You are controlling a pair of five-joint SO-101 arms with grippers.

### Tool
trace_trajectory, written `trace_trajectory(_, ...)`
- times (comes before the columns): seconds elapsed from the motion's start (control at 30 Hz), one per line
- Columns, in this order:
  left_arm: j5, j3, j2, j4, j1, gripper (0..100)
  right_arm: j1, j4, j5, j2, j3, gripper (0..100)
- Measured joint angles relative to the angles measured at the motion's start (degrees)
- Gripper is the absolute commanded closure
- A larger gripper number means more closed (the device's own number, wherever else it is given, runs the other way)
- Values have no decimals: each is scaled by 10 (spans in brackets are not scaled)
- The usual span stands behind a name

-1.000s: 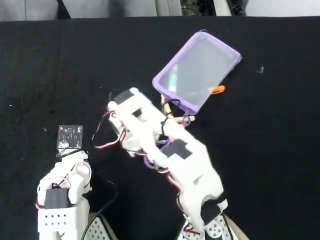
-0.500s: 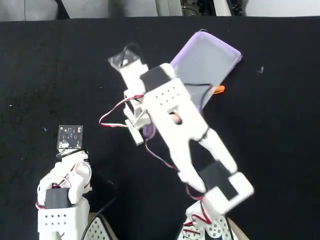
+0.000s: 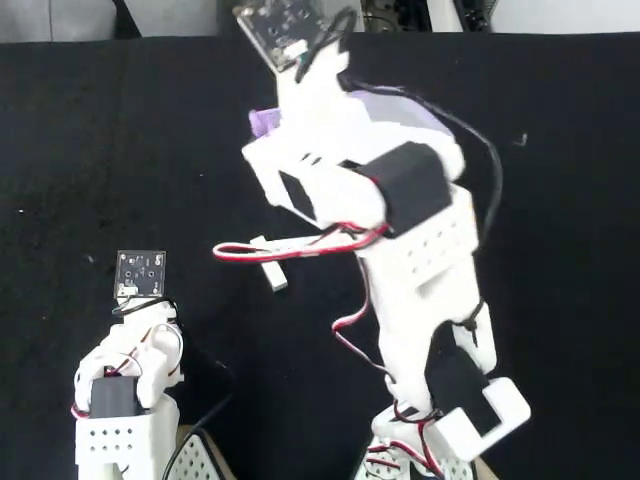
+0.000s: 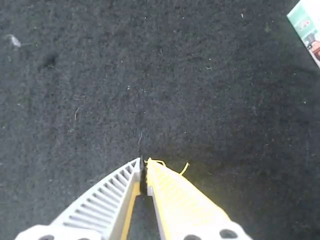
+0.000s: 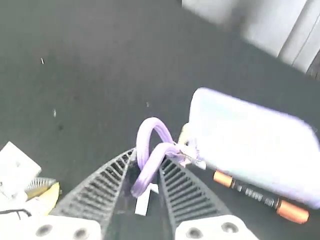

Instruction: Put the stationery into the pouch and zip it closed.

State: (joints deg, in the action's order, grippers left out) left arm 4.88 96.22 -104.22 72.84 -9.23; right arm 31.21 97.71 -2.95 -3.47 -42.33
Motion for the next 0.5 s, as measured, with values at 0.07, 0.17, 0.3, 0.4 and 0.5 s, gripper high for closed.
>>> trace_trajectory(0.07,0,0,0,0,0,970,0,0,-15,12,-37,988)
trace_trajectory(0.17,0,0,0,0,0,970,0,0,-39,40,-91,988)
trace_trajectory(0.3,0,0,0,0,11,970,0,0,-46,66,-172,988)
trace_trajectory(0.4,2,0,0,0,54,970,-2,0,-46,69,-239,988)
trace_trajectory(0.5,1,0,0,0,94,970,-2,0,-46,68,-290,988)
